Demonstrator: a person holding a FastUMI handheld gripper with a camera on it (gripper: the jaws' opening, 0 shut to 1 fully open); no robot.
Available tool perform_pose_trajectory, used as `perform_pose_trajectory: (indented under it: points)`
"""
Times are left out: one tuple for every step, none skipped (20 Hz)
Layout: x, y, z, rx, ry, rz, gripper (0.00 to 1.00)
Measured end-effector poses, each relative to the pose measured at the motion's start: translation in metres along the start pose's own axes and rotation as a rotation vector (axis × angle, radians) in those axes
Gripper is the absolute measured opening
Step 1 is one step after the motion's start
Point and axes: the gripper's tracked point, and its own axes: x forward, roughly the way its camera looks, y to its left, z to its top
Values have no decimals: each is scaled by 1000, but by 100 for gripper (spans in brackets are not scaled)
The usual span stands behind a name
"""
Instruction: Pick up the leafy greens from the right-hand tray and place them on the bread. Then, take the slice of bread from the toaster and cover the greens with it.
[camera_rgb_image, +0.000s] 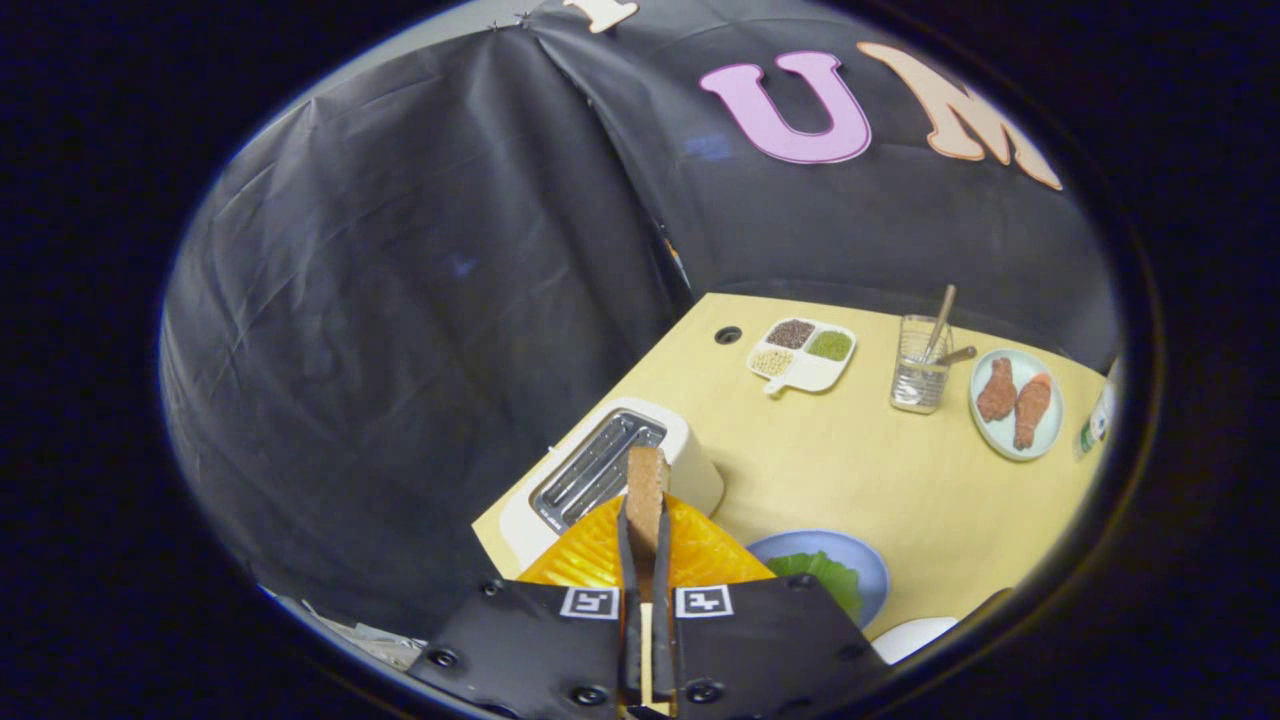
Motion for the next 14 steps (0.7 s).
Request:
perform_pose_trajectory:
  points:
    - [-1,-7,-8,11,6,-7,7]
    - [0,-16,-18,21,13,-15,7]
    - [1,-26,-28,32,21,-26,7]
    - [2,-32,-39,51,33,-24,7]
    - [3,-38,-49,75,43,-26,7]
    - [3,-45,-58,97,53,-29,7]
    - [4,-55,-64,114,58,-35,7]
    - [5,-64,-70,131,61,-43,7]
    - [7,-72,-74,151,64,-49,7]
    - [9,-78,-79,175,64,-53,7]
    - [10,-83,-81,200,65,-55,7]
    - [8,-89,-86,219,70,-60,7]
    - [8,-98,-92,229,79,-77,7]
    - [9,-109,-99,235,90,-95,7]
